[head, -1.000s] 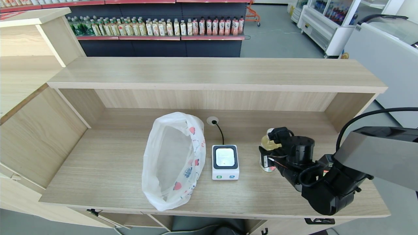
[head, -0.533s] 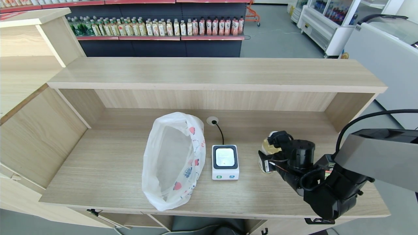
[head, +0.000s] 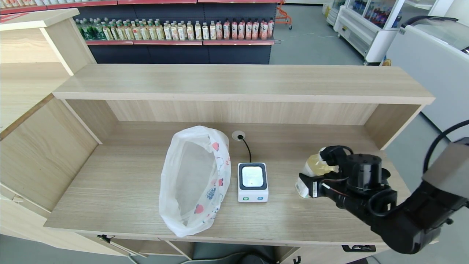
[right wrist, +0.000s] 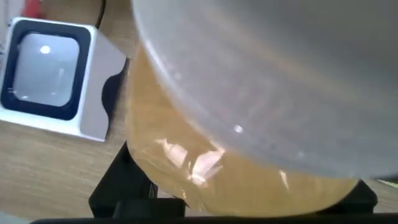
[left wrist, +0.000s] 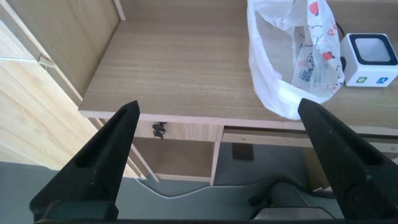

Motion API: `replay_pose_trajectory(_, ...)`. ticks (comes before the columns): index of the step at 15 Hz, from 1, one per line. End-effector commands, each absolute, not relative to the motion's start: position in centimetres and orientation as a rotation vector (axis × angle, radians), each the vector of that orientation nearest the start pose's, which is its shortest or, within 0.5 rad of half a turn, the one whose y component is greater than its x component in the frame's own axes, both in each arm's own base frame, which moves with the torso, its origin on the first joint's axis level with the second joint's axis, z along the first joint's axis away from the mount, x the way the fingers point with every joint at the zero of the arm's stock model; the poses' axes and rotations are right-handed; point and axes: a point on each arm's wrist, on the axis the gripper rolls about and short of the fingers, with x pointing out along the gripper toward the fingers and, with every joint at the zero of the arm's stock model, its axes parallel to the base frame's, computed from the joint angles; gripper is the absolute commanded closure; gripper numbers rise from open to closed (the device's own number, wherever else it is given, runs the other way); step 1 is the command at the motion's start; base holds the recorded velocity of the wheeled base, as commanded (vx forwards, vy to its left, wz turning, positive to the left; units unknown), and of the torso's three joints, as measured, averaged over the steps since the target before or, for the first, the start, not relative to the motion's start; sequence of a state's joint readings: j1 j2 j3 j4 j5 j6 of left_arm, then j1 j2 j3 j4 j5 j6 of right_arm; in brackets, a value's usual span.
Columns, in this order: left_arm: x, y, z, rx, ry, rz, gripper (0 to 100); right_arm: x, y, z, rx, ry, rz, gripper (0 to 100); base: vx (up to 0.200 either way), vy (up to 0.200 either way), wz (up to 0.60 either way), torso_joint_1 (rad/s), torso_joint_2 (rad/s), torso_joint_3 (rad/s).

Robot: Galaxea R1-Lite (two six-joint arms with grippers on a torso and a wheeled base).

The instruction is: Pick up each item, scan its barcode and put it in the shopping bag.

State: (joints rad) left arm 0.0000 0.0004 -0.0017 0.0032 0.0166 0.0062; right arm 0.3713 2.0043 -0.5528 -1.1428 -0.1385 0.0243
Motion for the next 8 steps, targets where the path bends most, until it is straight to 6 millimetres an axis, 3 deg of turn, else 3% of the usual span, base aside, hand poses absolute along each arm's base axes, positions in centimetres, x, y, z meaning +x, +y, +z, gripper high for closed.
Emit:
replay_pose_trajectory(1,-2.3,0.0,7.6,0.006,0.002,0.017,0,27.9,7.9,13.4,0.027,0.207,0.333,100,0.000,0.000,0.00,0.000,0.00,0.000)
replay_pose_trajectory(2,-2.3,0.0,7.6,0.006,0.002,0.017,0,27.8,7.5,13.9,0.033,0.206,0.364,100,0.000,0.000,0.00,0.000,0.00,0.000)
replay_pose_trajectory(5,-2.3,0.0,7.6,0.006,0.002,0.017,0,25.8,5.5,17.2,0.099,0.257,0.739,100,0.000,0.000,0.00,0.000,0.00,0.000)
replay_pose_trajectory(8,-2.3,0.0,7.6,0.006,0.002,0.017,0,23.6,6.0,18.3,0.130,0.288,0.966,100,0.000,0.000,0.00,0.000,0.00,0.000)
